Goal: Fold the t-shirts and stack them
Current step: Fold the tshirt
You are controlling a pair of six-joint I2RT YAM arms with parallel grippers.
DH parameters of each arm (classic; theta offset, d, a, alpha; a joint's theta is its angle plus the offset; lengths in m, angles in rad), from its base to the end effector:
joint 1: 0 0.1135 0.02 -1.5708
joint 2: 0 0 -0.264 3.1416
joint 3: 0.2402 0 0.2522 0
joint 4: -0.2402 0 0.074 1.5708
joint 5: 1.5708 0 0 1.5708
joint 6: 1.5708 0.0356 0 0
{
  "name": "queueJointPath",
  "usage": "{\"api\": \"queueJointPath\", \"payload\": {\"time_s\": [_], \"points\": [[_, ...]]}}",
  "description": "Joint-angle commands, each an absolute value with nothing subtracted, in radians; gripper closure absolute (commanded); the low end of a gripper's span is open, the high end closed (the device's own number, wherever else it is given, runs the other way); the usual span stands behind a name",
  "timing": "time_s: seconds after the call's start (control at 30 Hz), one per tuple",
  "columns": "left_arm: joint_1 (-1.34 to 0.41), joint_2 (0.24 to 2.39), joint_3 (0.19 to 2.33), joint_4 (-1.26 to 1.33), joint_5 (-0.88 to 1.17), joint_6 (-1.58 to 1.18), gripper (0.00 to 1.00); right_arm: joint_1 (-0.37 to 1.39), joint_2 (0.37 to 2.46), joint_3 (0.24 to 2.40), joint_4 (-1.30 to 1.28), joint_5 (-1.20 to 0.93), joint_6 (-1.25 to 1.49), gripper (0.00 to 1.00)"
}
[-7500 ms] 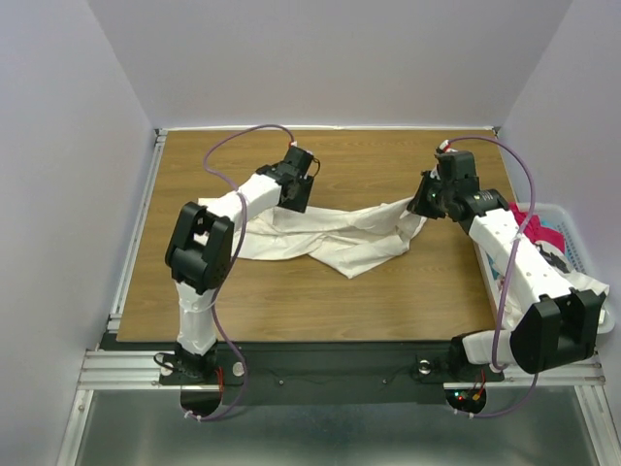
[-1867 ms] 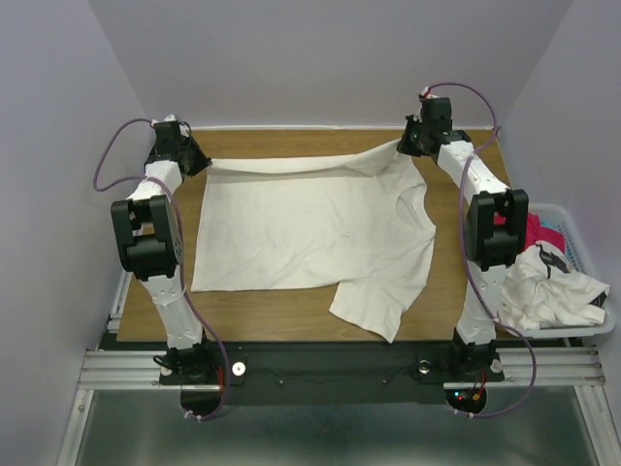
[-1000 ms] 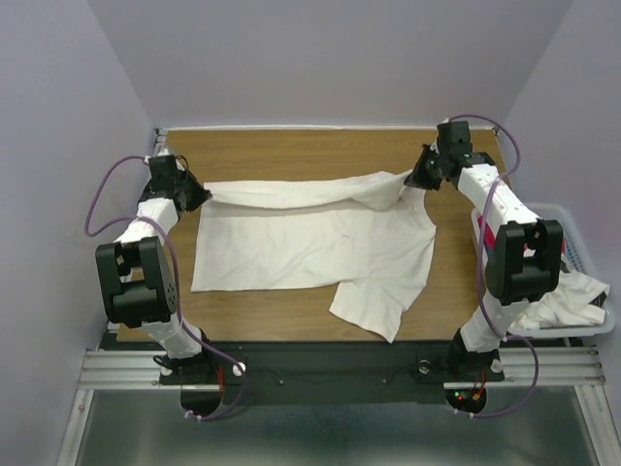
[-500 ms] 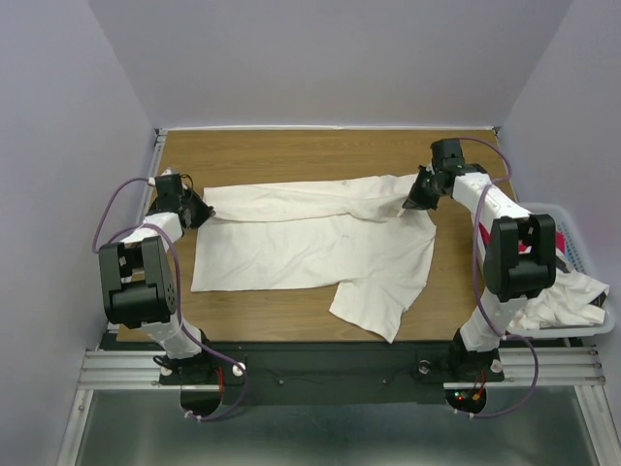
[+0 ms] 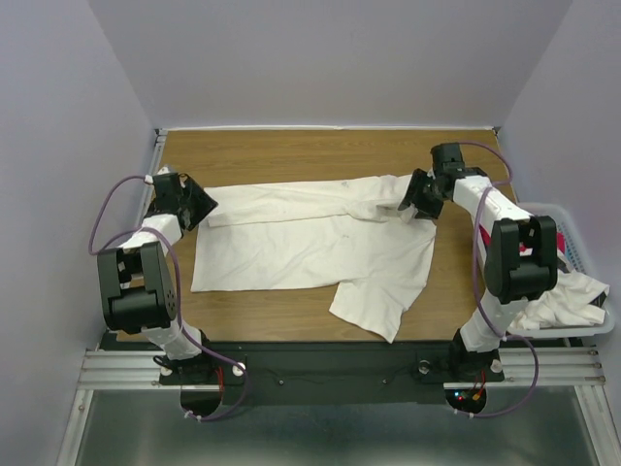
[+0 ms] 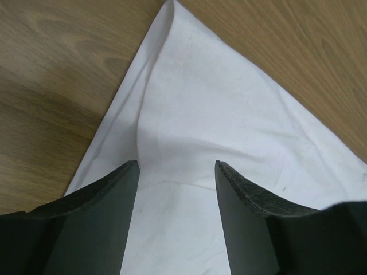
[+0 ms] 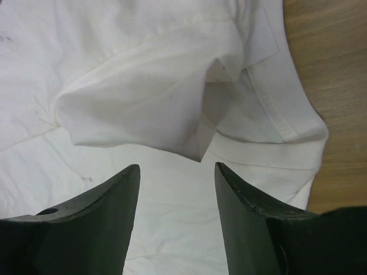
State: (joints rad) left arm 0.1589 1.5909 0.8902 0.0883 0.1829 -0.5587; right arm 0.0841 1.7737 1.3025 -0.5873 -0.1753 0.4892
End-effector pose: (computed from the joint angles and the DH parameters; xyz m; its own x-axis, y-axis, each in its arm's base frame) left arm 0.3372 0.0475 0.2027 -0.4767 -0.6043 -0.6384 -0.3082 0.7951 -0.5224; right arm 0.3703 0.0374 0.2193 -0.8456 0.3931 -0.3613 0.2600 0.8942 0.3645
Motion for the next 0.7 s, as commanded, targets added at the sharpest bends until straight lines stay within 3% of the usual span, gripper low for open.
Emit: {"api": "queueJointPath", "payload": {"time_s": [0.0, 0.23, 0.43, 0.67], "points": [[0.163, 1.517, 0.931, 0.1, 0.123, -0.497, 0.31, 0.075, 1.695, 1.399, -0.572, -0.1, 0.433, 0.39], [0.161, 1.601, 1.042, 0.049, 0.136, -0.456, 0.28, 0.072, 1.75, 1.494, -0.574, -0.074, 0.396, 0.38], [0.16, 1.58, 0.941, 0.052, 0.137, -0.454, 0.28, 0.022, 1.717, 1.381, -0.569, -0.133, 0.419, 0.31], [0.155, 1.569, 0.868, 0.115, 0.182, -0.456, 0.27, -0.024, 1.681, 1.246, -0.465, -0.261, 0.394, 0.3]]}}
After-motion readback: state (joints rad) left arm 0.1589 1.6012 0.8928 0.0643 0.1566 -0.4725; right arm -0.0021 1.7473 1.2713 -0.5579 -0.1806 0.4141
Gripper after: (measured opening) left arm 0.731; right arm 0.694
